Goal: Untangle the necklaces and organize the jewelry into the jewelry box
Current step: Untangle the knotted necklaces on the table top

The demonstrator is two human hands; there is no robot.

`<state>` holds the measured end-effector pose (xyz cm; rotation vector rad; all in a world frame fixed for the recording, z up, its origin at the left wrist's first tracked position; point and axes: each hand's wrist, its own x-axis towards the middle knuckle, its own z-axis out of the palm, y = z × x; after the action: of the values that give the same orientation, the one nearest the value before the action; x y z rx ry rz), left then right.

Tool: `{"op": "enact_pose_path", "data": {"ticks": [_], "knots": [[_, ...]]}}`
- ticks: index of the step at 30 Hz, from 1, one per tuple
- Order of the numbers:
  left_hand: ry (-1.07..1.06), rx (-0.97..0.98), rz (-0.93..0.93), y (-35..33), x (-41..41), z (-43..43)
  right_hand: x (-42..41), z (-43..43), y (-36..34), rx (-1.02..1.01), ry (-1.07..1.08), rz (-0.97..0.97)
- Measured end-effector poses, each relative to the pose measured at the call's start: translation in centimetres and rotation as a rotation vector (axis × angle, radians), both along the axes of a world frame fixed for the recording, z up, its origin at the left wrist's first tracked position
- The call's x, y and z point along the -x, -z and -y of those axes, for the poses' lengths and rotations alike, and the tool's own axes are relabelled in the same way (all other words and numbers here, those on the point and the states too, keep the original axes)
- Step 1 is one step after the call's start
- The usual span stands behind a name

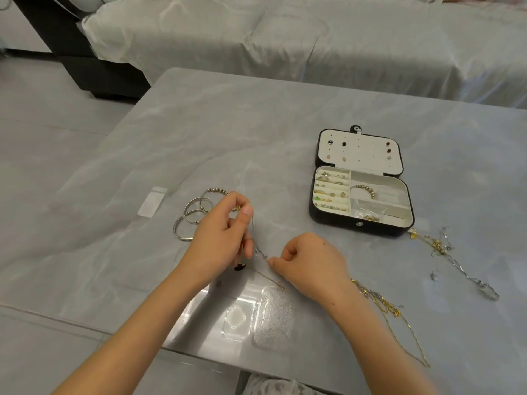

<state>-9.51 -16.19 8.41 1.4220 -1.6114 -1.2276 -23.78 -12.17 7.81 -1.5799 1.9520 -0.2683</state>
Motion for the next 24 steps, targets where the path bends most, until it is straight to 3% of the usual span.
{"op": "enact_pose_path", "data": {"ticks": [6, 14, 24], "knots": [[0.002, 0.071, 0.139, 1.1, -0.1, 0.0, -0.1, -0.3, -0.2, 0.042, -0.041, -0.091], [0.104, -0.001, 0.080, 0.3, -0.1, 0.1, -0.8, -0.3, 0.3, 0.147, -0.141, -0.051], [0.252, -0.061, 0.020, -1.0, -0.3, 0.0, -1.0, 0.8, 1.6, 0.119, -0.072, 0.379]]}}
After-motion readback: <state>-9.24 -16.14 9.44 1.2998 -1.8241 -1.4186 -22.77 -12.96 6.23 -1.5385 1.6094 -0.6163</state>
